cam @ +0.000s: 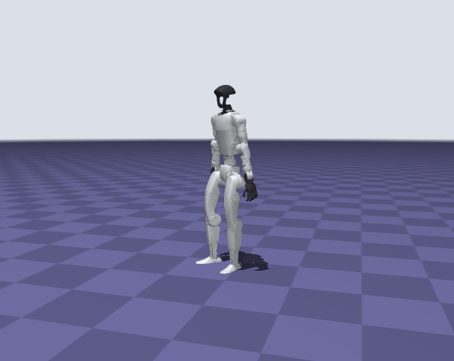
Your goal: Upper body actions
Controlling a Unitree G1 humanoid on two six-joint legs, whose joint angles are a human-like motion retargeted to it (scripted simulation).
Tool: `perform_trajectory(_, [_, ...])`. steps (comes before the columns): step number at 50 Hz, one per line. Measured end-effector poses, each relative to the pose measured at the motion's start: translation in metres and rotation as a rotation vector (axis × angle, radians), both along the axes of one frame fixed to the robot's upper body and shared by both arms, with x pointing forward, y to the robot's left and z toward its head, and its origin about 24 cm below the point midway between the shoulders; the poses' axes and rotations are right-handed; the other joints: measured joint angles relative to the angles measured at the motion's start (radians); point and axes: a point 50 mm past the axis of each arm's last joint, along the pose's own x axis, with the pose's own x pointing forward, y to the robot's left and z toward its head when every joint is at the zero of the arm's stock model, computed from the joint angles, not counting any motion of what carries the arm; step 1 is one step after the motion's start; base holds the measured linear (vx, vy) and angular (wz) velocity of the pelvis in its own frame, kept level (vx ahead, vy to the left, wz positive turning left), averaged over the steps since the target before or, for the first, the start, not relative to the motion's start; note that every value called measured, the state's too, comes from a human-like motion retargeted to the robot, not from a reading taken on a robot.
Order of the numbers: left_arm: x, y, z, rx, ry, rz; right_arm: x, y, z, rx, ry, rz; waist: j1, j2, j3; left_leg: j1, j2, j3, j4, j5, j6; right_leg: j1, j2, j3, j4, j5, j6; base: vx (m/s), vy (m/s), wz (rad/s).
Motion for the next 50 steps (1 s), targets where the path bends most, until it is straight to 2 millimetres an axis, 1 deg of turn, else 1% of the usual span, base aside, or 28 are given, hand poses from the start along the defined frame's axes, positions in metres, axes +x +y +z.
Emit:
perform_trajectory(4, [0.003, 0.006, 0.001, 0.016, -0.004, 0.005, -0.013, 0.0, -0.001, -0.017, 0.042, 0.027, 0.057, 0.005, -0.014, 0.008, 0.008, 0.134, -0.012, -0.041, 0.022, -0.014, -0.06, -0.278, -0.007, -0.099, -0.025, -0.25, 0.06, -2.74])
perform_trajectory(5, [0.003, 0.006, 0.001, 0.016, -0.005, 0.014, -0.016, -0.001, -0.001, -0.024, 0.054, 0.037, 0.066, 0.004, -0.019, 0.008, 0.011, 0.164, -0.012, -0.049, 0.023, -0.015, -0.07, -0.334, -0.009, -0.117, -0.026, -0.26, 0.03, -2.69])
perform_trajectory(7, [0.002, 0.007, 0.002, 0.013, -0.002, 0.04, -0.024, -0.004, 0.0, -0.042, 0.094, 0.06, 0.078, 0.002, -0.029, 0.02, 0.011, 0.249, -0.018, -0.071, 0.023, 0.002, -0.09, -0.526, -0.023, -0.169, -0.019, -0.27, 0.02, -2.79])
perform_trajectory(8, [0.001, 0.008, 0.002, 0.012, 0.0, 0.047, -0.026, -0.005, 0.0, -0.049, 0.107, 0.063, 0.079, 0.002, -0.032, 0.024, 0.012, 0.275, -0.02, -0.078, 0.021, 0.012, -0.091, -0.587, -0.032, -0.181, -0.013, -0.3, -0.02, -2.33])
perform_trajectory(11, [0.0, 0.008, 0.002, 0.015, 0.008, 0.053, -0.034, -0.01, 0.001, -0.069, 0.148, 0.03, 0.06, 0.006, -0.047, 0.035, 0.018, 0.349, -0.016, -0.105, 0.008, 0.064, -0.089, -0.848, -0.07, -0.205, 0.027, -0.25, -0.03, -2.16])
perform_trajectory(13, [-0.001, 0.008, 0.002, 0.018, 0.012, 0.043, -0.04, -0.015, 0.003, -0.083, 0.169, -0.02, 0.043, 0.006, -0.06, 0.046, 0.02, 0.392, -0.008, -0.127, -0.009, 0.102, -0.074, -1.027, -0.101, -0.209, 0.075, -0.2, -0.06, -2.42])
perform_trajectory(15, [0.0, 0.008, 0.002, 0.017, 0.01, 0.023, -0.043, -0.018, 0.004, -0.094, 0.178, -0.078, 0.03, 0.003, -0.067, 0.059, 0.018, 0.426, -0.001, -0.146, -0.026, 0.122, -0.053, -1.142, -0.139, -0.202, 0.111, -0.21, -0.15, -2.34])
perform_trajectory(17, [0.005, 0.009, 0.002, 0.021, -0.001, 0.004, -0.042, -0.021, 0.005, -0.1, 0.174, -0.136, 0.037, -0.002, -0.071, 0.072, 0.015, 0.475, 0.004, -0.161, -0.047, 0.125, -0.034, -1.206, -0.162, -0.198, 0.142, -0.21, -0.17, -2.39])
perform_trajectory(20, [0.009, 0.008, 0.002, 0.027, -0.02, -0.012, -0.039, -0.022, 0.005, -0.109, 0.162, -0.211, 0.027, -0.002, -0.084, 0.082, 0.019, 0.525, 0.013, -0.18, -0.077, 0.106, -0.008, -1.23, -0.165, -0.196, 0.149, -0.21, -0.19, -2.07])
perform_trajectory(23, [0.012, 0.005, 0.001, 0.02, -0.028, -0.027, -0.036, -0.022, 0.005, -0.111, 0.148, -0.265, -0.013, 0.015, -0.086, 0.094, 0.034, 0.546, 0.032, -0.205, -0.103, 0.101, 0.008, -1.216, -0.155, -0.18, 0.126, -0.15, -0.23, -1.31])
perform_trajectory(25, [0.014, 0.003, 0.001, 0.011, -0.029, -0.044, -0.036, -0.022, 0.005, -0.108, 0.143, -0.294, -0.054, 0.033, -0.08, 0.107, 0.049, 0.544, 0.047, -0.219, -0.115, 0.109, 0.024, -1.201, -0.152, -0.162, 0.092, -0.07, -0.21, -0.91])
perform_trajectory(27, [0.019, -0.003, 0.0, -0.002, -0.038, -0.065, -0.04, -0.022, 0.005, -0.113, 0.154, -0.325, -0.098, 0.061, -0.08, 0.132, 0.066, 0.574, 0.052, -0.22, -0.125, 0.117, 0.037, -1.163, -0.144, -0.128, 0.05, 0.03, -0.12, -0.87])
perform_trajectory(28, [0.021, -0.006, -0.001, -0.01, -0.044, -0.074, -0.043, -0.023, 0.006, -0.118, 0.165, -0.339, -0.112, 0.075, -0.085, 0.142, 0.071, 0.588, 0.049, -0.215, -0.128, 0.12, 0.041, -1.143, -0.137, -0.117, 0.043, 0.09, -0.15, -0.66])
perform_trajectory(30, [0.024, -0.013, -0.002, -0.025, -0.056, -0.087, -0.05, -0.024, 0.007, -0.127, 0.188, -0.367, -0.135, 0.1, -0.101, 0.155, 0.076, 0.604, 0.036, -0.204, -0.136, 0.119, 0.045, -1.12, -0.122, -0.117, 0.048, 0.12, -0.13, -0.42])
perform_trajectory(33, [0.03, -0.025, -0.003, -0.056, -0.086, -0.114, -0.063, -0.025, 0.008, -0.138, 0.226, -0.432, -0.155, 0.149, -0.153, 0.158, 0.092, 0.652, 0.018, -0.171, -0.152, 0.089, 0.054, -1.064, -0.099, -0.14, 0.069, 0.14, -0.15, -0.35])
perform_trajectory(35, [0.036, -0.031, -0.003, -0.07, -0.106, -0.142, -0.07, -0.023, 0.009, -0.133, 0.245, -0.473, -0.159, 0.16, -0.185, 0.152, 0.097, 0.653, 0.031, -0.141, -0.124, 0.066, 0.047, -1.021, -0.093, -0.15, 0.076, 0.15, -0.14, -0.41])
perform_trajectory(37, [0.041, -0.031, -0.003, -0.074, -0.124, -0.181, -0.074, -0.019, 0.008, -0.115, 0.259, -0.5, -0.124, 0.135, -0.199, 0.156, 0.089, 0.645, 0.081, -0.071, -0.083, 0.055, 0.028, -0.964, -0.097, -0.155, 0.08, 0.26, -0.28, -1.19])
perform_trajectory(38, [0.042, -0.03, -0.003, -0.072, -0.129, -0.19, -0.073, -0.016, 0.008, -0.107, 0.26, -0.498, -0.101, 0.112, -0.196, 0.163, 0.079, 0.648, 0.109, -0.033, -0.063, 0.055, 0.014, -0.932, -0.1, -0.153, 0.08, 0.19, -0.21, -1.64])
perform_trajectory(40, [0.042, -0.028, -0.002, -0.061, -0.14, -0.188, -0.065, -0.012, 0.006, -0.091, 0.245, -0.466, -0.061, 0.059, -0.185, 0.186, 0.054, 0.668, 0.16, 0.042, -0.007, 0.056, -0.024, -0.874, -0.105, -0.146, 0.081, 0.14, -0.19, -1.81])
perform_trajectory(41, [0.041, -0.027, -0.002, -0.057, -0.145, -0.174, -0.058, -0.011, 0.005, -0.084, 0.225, -0.429, -0.044, 0.028, -0.176, 0.186, 0.04, 0.651, 0.202, 0.072, 0.038, 0.057, -0.05, -0.845, -0.109, -0.14, 0.082, 0.12, -0.16, -1.92])
perform_trajectory(42, [0.04, -0.025, -0.002, -0.053, -0.15, -0.159, -0.05, -0.009, 0.004, -0.076, 0.202, -0.387, -0.029, 0.0, -0.167, 0.182, 0.03, 0.631, 0.246, 0.095, 0.068, 0.057, -0.072, -0.816, -0.114, -0.133, 0.082, 0.1, -0.1, -1.99])
perform_trajectory(45, [0.035, -0.023, -0.002, -0.053, -0.149, -0.108, -0.019, -0.007, 0.001, -0.059, 0.118, -0.234, 0.011, -0.043, -0.143, 0.138, 0.02, 0.541, 0.36, 0.129, 0.067, 0.048, -0.101, -0.731, -0.122, -0.112, 0.071, 0.1, -0.08, -1.98])
perform_trajectory(47, [0.029, -0.024, -0.003, -0.059, -0.135, -0.073, 0.003, -0.008, 0.002, -0.056, 0.057, -0.119, 0.039, -0.041, -0.12, 0.072, -0.008, 0.404, 0.393, 0.13, 0.052, 0.049, -0.094, -0.678, -0.127, -0.097, 0.058, 0.09, 0.01, -2.08])
perform_trajectory(48, [0.025, -0.025, -0.004, -0.061, -0.127, -0.054, 0.014, -0.007, 0.003, -0.057, 0.026, -0.062, 0.049, -0.044, -0.108, 0.059, -0.013, 0.39, 0.397, 0.125, 0.06, 0.05, -0.097, -0.651, -0.128, -0.09, 0.053, 0.06, 0.04, -1.96])
perform_trajectory(50, [0.021, -0.027, -0.004, -0.066, -0.116, -0.022, 0.034, -0.006, 0.005, -0.06, -0.027, 0.027, 0.062, -0.048, -0.087, 0.067, -0.003, 0.433, 0.38, 0.112, 0.088, 0.05, -0.103, -0.602, -0.127, -0.08, 0.048, 0.05, 0.08, -1.8])
